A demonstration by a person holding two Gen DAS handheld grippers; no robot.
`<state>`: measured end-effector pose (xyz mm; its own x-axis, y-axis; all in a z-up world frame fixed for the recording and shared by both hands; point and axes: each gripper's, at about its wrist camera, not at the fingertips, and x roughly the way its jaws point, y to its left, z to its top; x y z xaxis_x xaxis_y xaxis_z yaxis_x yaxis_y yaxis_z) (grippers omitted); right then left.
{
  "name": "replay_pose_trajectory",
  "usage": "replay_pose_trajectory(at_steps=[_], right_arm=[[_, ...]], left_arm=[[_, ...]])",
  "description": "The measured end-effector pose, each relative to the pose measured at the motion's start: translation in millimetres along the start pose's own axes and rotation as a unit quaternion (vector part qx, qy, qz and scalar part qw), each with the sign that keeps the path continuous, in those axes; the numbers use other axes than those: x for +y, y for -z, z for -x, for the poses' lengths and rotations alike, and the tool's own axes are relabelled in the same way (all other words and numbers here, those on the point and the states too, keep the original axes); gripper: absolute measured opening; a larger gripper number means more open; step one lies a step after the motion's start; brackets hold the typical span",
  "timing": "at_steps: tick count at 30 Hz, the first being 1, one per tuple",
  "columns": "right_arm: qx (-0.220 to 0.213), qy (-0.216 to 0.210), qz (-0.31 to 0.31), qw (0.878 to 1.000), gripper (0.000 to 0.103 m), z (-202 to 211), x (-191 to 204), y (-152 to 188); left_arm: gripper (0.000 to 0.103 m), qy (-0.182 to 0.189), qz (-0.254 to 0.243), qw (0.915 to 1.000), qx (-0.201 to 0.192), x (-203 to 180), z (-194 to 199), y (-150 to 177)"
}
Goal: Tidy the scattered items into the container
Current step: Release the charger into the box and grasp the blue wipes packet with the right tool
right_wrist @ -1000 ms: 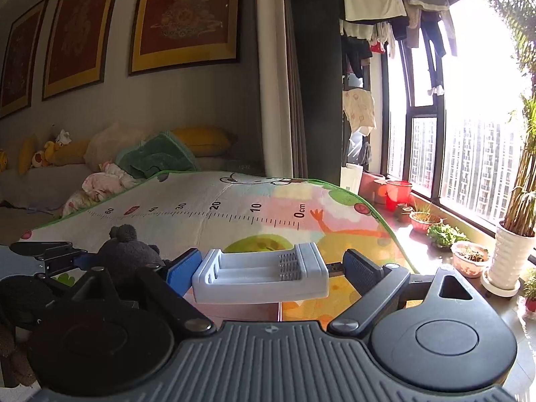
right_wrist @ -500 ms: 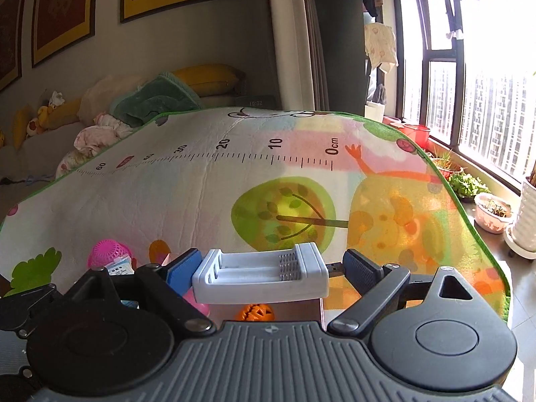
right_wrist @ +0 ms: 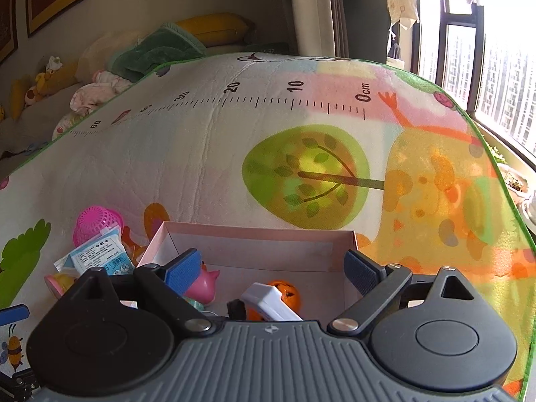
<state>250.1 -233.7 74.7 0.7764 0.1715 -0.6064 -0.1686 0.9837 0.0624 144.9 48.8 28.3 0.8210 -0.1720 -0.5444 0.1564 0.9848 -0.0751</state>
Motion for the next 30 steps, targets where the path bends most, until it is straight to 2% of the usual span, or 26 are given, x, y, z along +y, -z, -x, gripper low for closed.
replay_pose_trajectory(at_steps=[3,7,9,11,14,16,18,20,25,27,28,30], right_arm=[[-0.005,0.006,0.011,1.0,0.093,3,12,-4],[-0.012,-0.007,0.089,0.996,0.093,8,57,-1],[-0.004,-0.013,0.155,0.988,0.088,6,90,7],[0.003,-0.02,0.22,0.975,0.074,2,123,16],[0.015,-0.04,0.276,0.96,0.073,-9,164,26],[0.023,-0.036,0.302,0.952,0.073,-21,187,29],[0.032,-0.03,0.311,0.95,0.073,-35,202,27],[0.049,-0.023,0.306,0.95,0.077,-51,212,21],[0.091,-0.002,0.294,0.951,0.08,-85,216,11],[0.11,-0.01,0.286,0.952,0.069,-90,213,11],[0.116,-0.013,0.283,0.952,0.058,-89,212,12],[0.114,-0.018,0.274,0.955,0.055,-83,208,15]], left_arm=[[0.103,-0.009,0.033,0.9994,-0.004,12,2,7],[0.103,-0.013,0.055,0.9984,-0.002,17,1,9],[0.103,-0.011,0.053,0.9985,-0.004,17,1,10],[0.103,-0.011,0.048,0.9988,-0.005,15,3,12],[0.103,-0.016,0.04,0.999,-0.012,11,4,14],[0.103,-0.013,0.038,0.9991,-0.012,10,4,14],[0.103,-0.007,0.042,0.9991,-0.008,12,2,14],[0.103,-0.006,0.051,0.9987,-0.006,14,1,14],[0.103,-0.002,0.054,0.9985,-0.007,16,1,14],[0.103,0.001,0.055,0.9985,-0.006,16,0,14],[0.103,0.002,0.057,0.9984,-0.005,16,0,14],[0.103,0.003,0.061,0.9982,-0.003,18,-1,14]])
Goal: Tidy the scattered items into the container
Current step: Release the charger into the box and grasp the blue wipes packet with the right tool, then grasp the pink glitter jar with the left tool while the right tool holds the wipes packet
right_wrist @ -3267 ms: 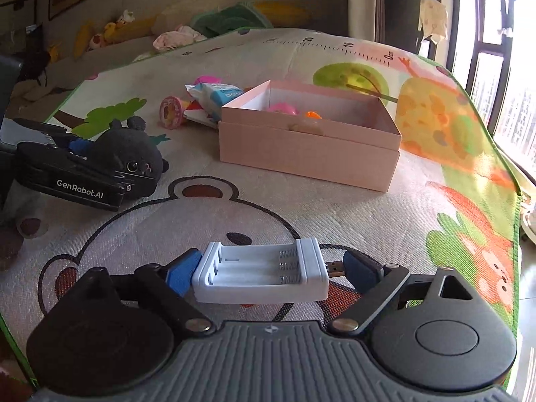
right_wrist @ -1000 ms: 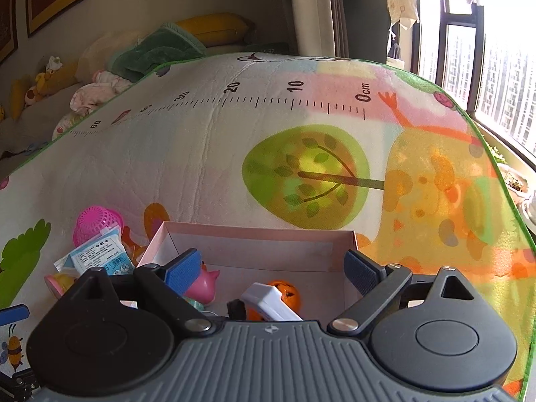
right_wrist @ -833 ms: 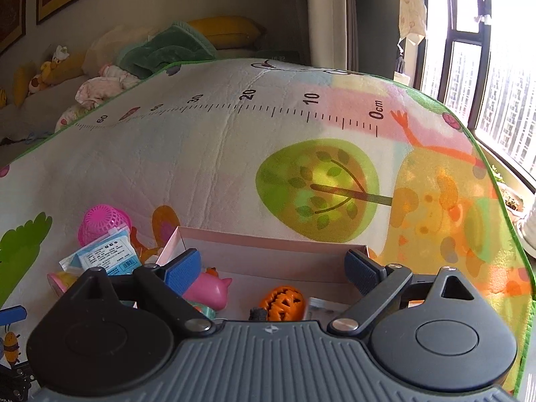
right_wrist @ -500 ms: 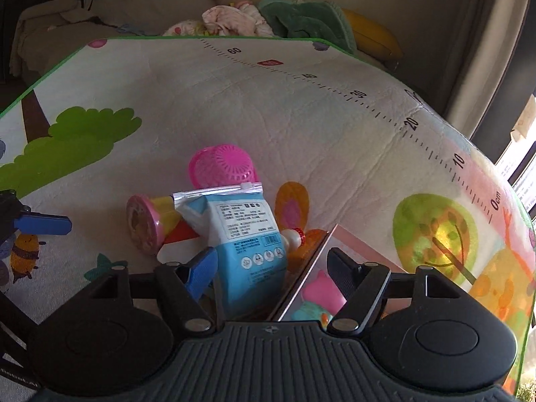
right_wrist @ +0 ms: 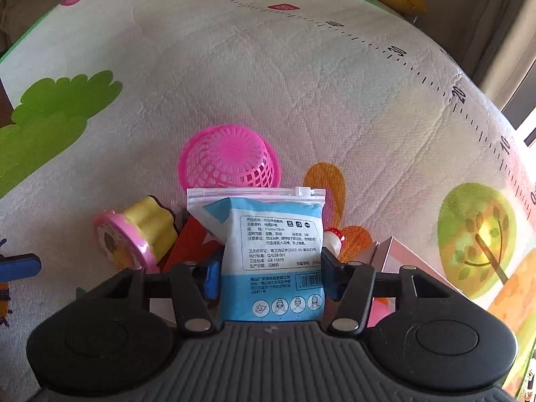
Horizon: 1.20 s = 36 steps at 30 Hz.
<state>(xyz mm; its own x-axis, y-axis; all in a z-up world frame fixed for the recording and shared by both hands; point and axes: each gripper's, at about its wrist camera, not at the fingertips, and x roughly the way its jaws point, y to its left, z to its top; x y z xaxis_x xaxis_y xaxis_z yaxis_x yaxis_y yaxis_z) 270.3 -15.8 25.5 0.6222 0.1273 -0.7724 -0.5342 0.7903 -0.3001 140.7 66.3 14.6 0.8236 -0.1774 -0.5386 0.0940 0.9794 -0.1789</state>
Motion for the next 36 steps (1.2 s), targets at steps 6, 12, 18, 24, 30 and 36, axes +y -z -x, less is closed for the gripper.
replay_pose_trajectory(at_steps=[6,12,18,24,30,36], right_arm=[[-0.051,-0.025,-0.023,0.998,0.053,51,-10,19],[-0.098,-0.095,-0.071,0.988,0.053,129,-33,61],[-0.094,-0.097,-0.101,0.986,0.053,177,-50,137],[-0.054,-0.033,-0.091,0.994,0.053,174,-46,206],[-0.05,-0.019,-0.128,0.99,0.055,158,-50,245],[-0.081,-0.025,-0.162,0.983,0.072,164,-58,255]], left_arm=[[0.103,-0.006,0.001,1.0,0.005,0,-3,0],[0.103,-0.018,0.012,0.9997,0.013,3,-5,-1],[0.103,-0.056,-0.032,0.9977,0.02,-13,-8,-2],[0.103,-0.083,-0.063,0.9944,-0.012,-28,-12,-20],[0.103,-0.139,-0.087,0.9864,-0.009,-34,-37,-35],[0.102,-0.15,-0.065,0.9865,0.011,-27,-58,-38]])
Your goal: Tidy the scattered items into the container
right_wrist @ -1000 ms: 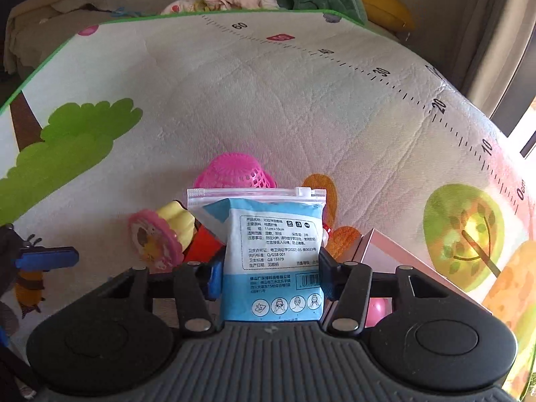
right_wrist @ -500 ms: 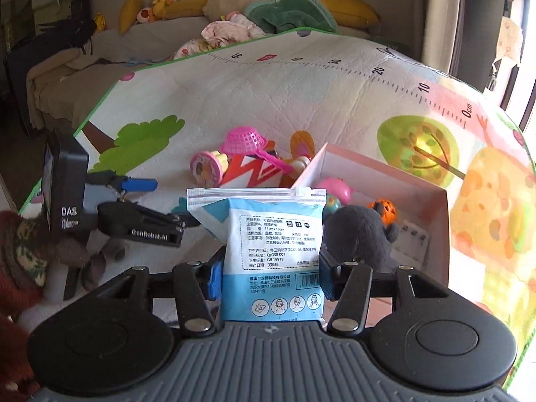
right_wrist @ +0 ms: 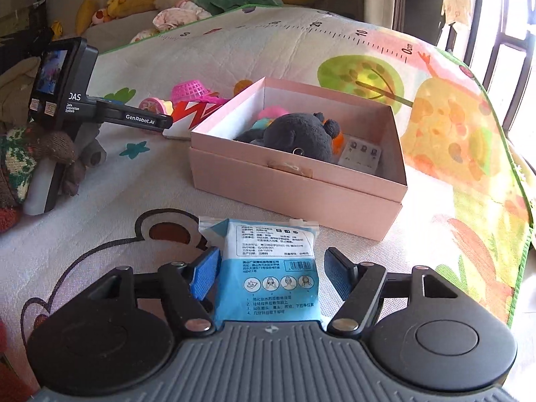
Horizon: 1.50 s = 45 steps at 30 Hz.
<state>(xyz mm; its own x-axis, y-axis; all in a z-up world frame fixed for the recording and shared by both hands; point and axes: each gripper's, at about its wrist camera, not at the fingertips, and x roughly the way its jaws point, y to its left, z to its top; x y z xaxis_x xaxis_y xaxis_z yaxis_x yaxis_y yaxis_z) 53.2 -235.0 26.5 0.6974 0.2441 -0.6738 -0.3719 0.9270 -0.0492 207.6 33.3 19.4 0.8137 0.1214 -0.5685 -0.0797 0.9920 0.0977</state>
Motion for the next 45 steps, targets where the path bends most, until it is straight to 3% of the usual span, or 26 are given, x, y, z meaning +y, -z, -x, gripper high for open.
replay_pose_trajectory(at_steps=[1,5,7,12,16,20,24,28,30,32,36,41,45], right_arm=[[-0.003,0.005,0.0,1.0,0.074,1,0,2],[-0.004,0.018,-0.003,1.0,0.077,1,-1,5],[-0.005,0.02,-0.005,1.0,0.077,2,-1,7],[-0.009,0.027,-0.013,1.0,0.081,1,-2,7],[-0.012,0.031,-0.009,0.999,0.083,-1,0,7],[-0.011,0.03,-0.013,0.999,0.083,-4,2,5],[-0.019,0.027,-0.013,0.999,0.084,-2,6,6],[-0.03,0.029,-0.016,0.999,0.086,4,8,10],[-0.034,0.032,-0.018,0.999,0.087,7,8,14],[-0.037,0.038,-0.019,0.998,0.091,10,8,18],[-0.041,0.046,-0.038,0.997,0.096,11,4,28],[-0.034,0.014,-0.103,0.994,0.096,4,3,37],[-0.038,-0.02,-0.099,0.994,0.097,3,19,42]], left_arm=[[0.101,-0.003,0.0,1.0,0.002,0,-3,1],[0.071,0.006,-0.004,1.0,0.0,1,-5,0],[0.061,0.003,-0.015,0.9999,-0.003,1,-2,-1],[0.061,0.026,-0.042,0.9988,0.003,4,26,9],[0.061,0.083,-0.075,0.9936,0.018,2,70,21],[0.061,0.155,-0.107,0.9804,0.056,-7,107,33],[0.061,0.196,-0.141,0.9667,0.084,-20,127,49],[0.063,0.187,-0.153,0.9665,0.085,-28,131,62],[0.072,0.189,-0.143,0.9673,0.09,-28,131,68],[0.086,0.191,-0.136,0.968,0.089,-28,134,74],[0.094,0.179,-0.13,0.9732,0.063,-31,141,86],[0.097,0.17,-0.051,0.983,0.048,-22,138,89],[0.099,0.178,-0.006,0.9819,0.065,-14,127,93]])
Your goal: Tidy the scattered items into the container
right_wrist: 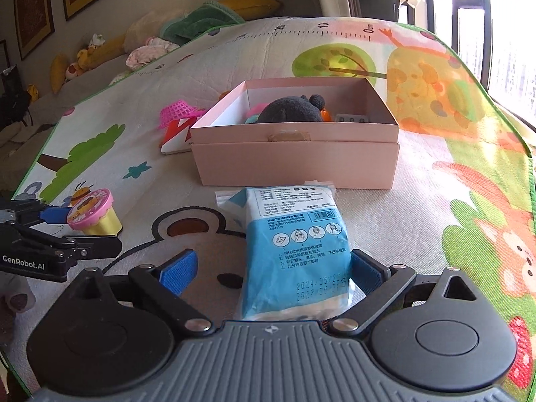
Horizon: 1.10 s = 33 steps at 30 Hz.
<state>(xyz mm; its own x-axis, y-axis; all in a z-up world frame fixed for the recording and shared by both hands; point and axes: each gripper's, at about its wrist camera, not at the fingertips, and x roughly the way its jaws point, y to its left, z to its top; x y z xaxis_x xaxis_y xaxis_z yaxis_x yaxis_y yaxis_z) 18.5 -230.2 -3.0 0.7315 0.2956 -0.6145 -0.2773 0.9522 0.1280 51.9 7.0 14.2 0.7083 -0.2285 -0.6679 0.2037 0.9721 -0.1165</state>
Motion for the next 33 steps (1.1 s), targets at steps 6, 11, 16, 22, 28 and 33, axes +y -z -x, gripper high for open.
replay_pose_trajectory(at_steps=[6,11,16,22,28,33], right_arm=[[-0.02,0.012,0.03,0.999,0.097,2,13,-2],[-0.032,0.028,0.026,0.999,0.1,5,7,1],[-0.025,0.037,0.008,0.999,0.1,1,-4,5],[-0.03,0.042,0.011,0.999,0.1,1,-2,7],[-0.034,0.048,0.022,0.998,0.1,2,0,6],[-0.039,0.053,0.036,0.997,0.1,1,4,3]], left_arm=[[0.1,0.0,-0.014,0.9999,-0.004,-3,0,2],[0.1,0.043,-0.027,0.9987,0.001,-11,5,4],[0.1,0.065,-0.026,0.9975,-0.011,-17,10,1],[0.098,-0.015,-0.049,0.9984,-0.022,-18,2,-3],[0.079,-0.027,-0.054,0.9975,-0.038,-15,4,-6],[0.079,-0.042,-0.072,0.9947,-0.061,-20,10,-6]])
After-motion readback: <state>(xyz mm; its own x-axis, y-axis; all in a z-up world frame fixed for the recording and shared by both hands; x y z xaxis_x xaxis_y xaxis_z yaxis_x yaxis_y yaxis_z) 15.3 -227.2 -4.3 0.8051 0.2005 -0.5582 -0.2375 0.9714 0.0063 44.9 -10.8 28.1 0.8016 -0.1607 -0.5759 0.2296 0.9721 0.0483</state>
